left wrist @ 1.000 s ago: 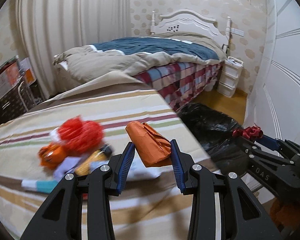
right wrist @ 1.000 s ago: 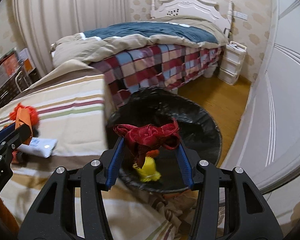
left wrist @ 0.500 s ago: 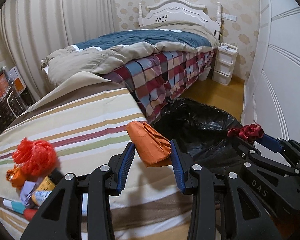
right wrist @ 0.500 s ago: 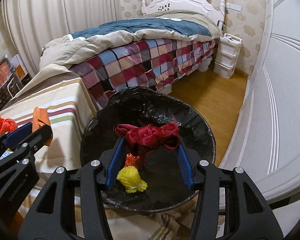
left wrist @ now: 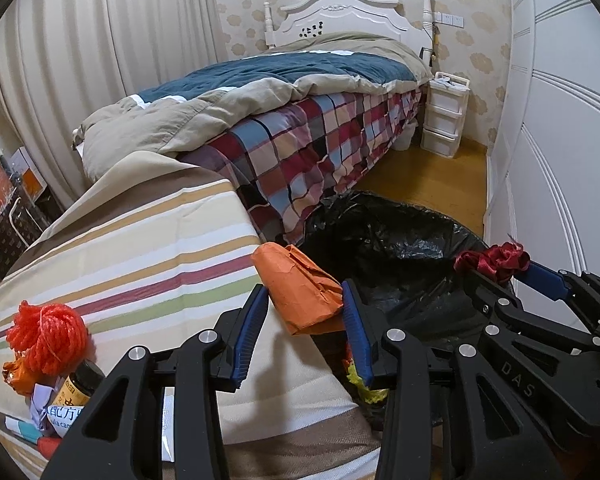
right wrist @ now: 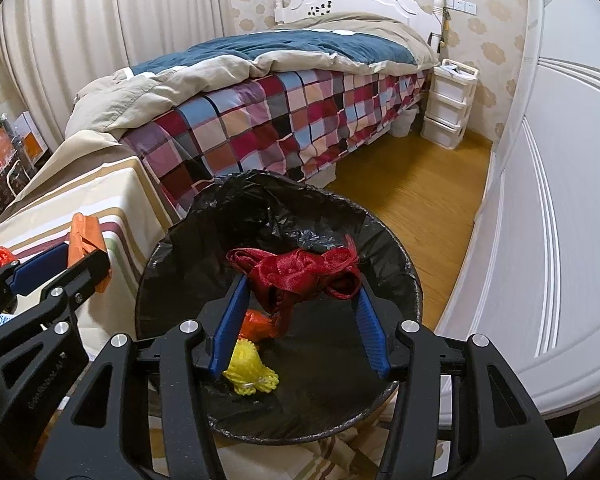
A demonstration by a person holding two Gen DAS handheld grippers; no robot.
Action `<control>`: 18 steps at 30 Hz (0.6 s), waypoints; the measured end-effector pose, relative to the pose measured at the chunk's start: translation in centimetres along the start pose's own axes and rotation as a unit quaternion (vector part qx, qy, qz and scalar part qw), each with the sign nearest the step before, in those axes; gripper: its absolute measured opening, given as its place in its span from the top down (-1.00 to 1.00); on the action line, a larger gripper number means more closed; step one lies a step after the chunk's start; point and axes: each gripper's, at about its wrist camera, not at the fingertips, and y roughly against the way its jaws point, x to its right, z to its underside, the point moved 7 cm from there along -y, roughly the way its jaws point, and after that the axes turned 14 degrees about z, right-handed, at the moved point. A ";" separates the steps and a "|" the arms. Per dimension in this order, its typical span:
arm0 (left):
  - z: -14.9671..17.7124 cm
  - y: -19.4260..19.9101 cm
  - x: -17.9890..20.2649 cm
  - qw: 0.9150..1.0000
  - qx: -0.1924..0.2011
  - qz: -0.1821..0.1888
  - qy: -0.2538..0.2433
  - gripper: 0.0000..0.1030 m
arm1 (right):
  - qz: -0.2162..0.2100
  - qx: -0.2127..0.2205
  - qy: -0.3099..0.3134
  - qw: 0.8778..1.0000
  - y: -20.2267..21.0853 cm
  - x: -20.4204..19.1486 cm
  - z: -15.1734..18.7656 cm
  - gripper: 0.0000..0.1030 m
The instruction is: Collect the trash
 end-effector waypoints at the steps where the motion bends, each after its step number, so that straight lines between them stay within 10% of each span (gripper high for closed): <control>1: 0.0 0.0 0.0 1.000 -0.001 0.000 0.000 0.18 | 0.000 0.000 -0.002 1.000 0.0 0.1 0.0 -0.14; 9: -0.4 0.6 -0.6 1.000 0.014 -0.011 0.010 -0.42 | 0.009 0.008 -0.006 1.000 0.3 0.4 -0.2 -0.26; 18: -0.4 2.1 -1.6 0.999 0.029 -0.024 0.021 -0.53 | 0.016 0.009 -0.008 1.000 1.1 0.8 0.2 -0.29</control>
